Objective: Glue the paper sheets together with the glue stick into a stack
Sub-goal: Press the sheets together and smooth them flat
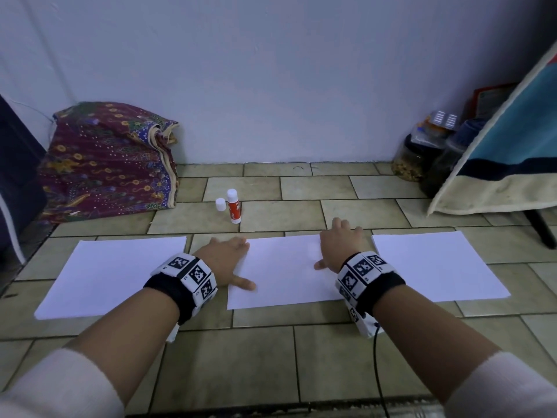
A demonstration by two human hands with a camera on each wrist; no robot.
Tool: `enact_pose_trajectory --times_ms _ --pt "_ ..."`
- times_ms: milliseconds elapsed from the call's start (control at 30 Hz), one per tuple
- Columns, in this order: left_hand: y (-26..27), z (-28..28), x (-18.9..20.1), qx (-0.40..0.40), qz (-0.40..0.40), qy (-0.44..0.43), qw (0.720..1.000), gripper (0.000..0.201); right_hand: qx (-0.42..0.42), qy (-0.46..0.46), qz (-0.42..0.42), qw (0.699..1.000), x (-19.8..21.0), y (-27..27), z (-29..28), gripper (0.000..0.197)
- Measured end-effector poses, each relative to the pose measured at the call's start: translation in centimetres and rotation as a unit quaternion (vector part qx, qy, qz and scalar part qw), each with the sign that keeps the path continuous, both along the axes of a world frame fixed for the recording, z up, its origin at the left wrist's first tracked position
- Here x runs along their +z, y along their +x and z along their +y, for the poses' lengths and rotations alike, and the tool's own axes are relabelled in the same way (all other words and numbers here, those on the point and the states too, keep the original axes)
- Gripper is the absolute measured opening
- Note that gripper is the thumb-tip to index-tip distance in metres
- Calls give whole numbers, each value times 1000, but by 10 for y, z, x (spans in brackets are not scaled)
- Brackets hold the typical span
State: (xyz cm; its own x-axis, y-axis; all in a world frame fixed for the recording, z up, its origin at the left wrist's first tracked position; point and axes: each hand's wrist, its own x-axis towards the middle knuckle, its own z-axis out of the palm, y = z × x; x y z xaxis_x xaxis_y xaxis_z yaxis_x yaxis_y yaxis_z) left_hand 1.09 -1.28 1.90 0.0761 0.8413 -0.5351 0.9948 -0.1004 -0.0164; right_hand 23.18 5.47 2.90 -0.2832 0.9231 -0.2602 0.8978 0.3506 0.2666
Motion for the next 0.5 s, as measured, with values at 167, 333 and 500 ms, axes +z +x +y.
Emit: enact_pose_trajectory --times_ms 167,333,500 --pt "7 6 19 -8 34 57 998 71 -30 -58 64 996 -4 -14 1 28" --pt "32 0 14 -48 0 72 996 56 -20 -77 85 993 -4 -22 1 26" --pt "39 -5 15 -39 15 66 997 41 8 -27 70 997 -11 -28 -10 28"
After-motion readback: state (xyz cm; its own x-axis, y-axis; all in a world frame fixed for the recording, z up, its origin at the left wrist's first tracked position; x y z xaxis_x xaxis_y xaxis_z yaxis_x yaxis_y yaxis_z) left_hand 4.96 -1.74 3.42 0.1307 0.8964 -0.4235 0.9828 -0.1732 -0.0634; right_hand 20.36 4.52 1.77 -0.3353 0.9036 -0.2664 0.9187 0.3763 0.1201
